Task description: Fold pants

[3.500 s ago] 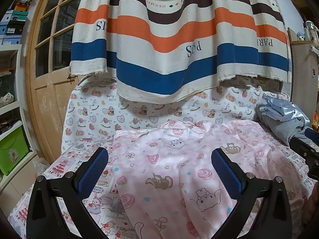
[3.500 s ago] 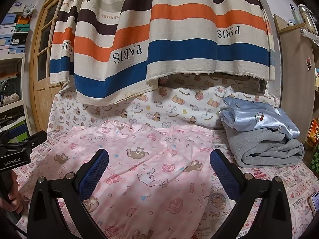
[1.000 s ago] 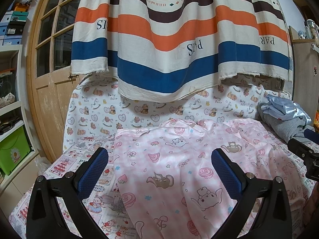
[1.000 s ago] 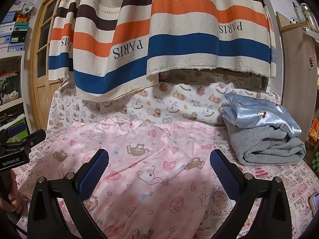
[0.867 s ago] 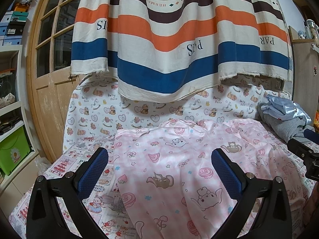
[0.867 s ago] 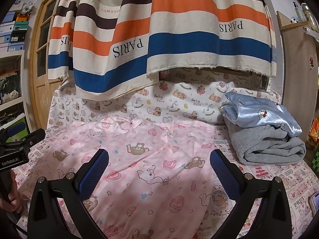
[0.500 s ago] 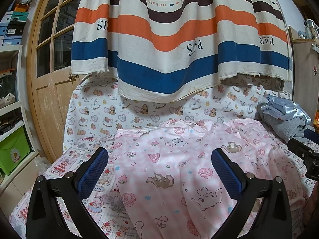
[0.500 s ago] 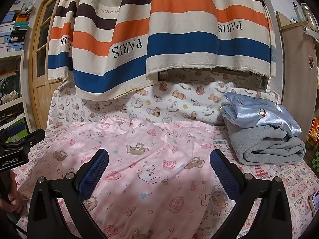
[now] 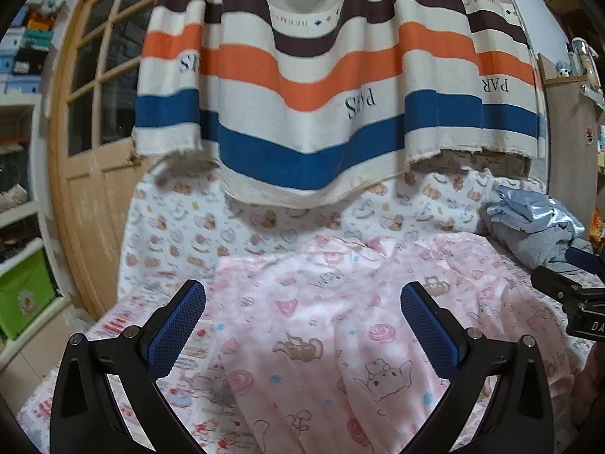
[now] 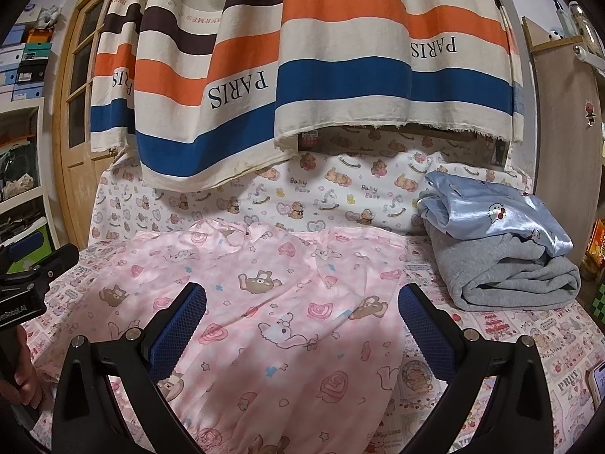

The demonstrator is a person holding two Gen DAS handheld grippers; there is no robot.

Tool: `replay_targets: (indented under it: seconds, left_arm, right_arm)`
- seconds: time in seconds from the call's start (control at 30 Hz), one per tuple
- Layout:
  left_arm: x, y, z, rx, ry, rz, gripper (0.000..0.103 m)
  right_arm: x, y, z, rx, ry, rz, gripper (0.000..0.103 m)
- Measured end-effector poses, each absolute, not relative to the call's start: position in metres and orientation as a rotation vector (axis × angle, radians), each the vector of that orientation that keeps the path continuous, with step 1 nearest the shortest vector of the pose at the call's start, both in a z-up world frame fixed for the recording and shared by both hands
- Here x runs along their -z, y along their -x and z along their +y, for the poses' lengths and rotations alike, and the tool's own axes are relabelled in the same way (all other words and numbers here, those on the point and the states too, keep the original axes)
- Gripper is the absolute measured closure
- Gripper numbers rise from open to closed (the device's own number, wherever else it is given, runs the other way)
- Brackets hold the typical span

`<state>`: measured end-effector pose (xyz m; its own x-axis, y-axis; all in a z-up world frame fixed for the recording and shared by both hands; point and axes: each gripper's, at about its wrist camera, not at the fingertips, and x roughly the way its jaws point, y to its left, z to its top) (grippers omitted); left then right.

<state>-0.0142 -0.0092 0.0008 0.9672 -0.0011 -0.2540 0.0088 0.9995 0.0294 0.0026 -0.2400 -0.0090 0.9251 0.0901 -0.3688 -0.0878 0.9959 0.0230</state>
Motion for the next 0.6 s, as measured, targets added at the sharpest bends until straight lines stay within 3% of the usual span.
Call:
replay_targets:
  seconds: [0.23,0.6]
  left_arm:
    - [-0.012,0.055,-0.023,-0.056,-0.141,0.061,0.000]
    - [-0.065,0.103,-0.026,-0.036,-0.121,-0.035,0.000]
  right_arm:
    - [0.005,0.008,-0.238,-0.054,0.019,0.341,0.001]
    - [-0.040,0.034,-0.235,-0.061,-0.018,0.267,0.001]
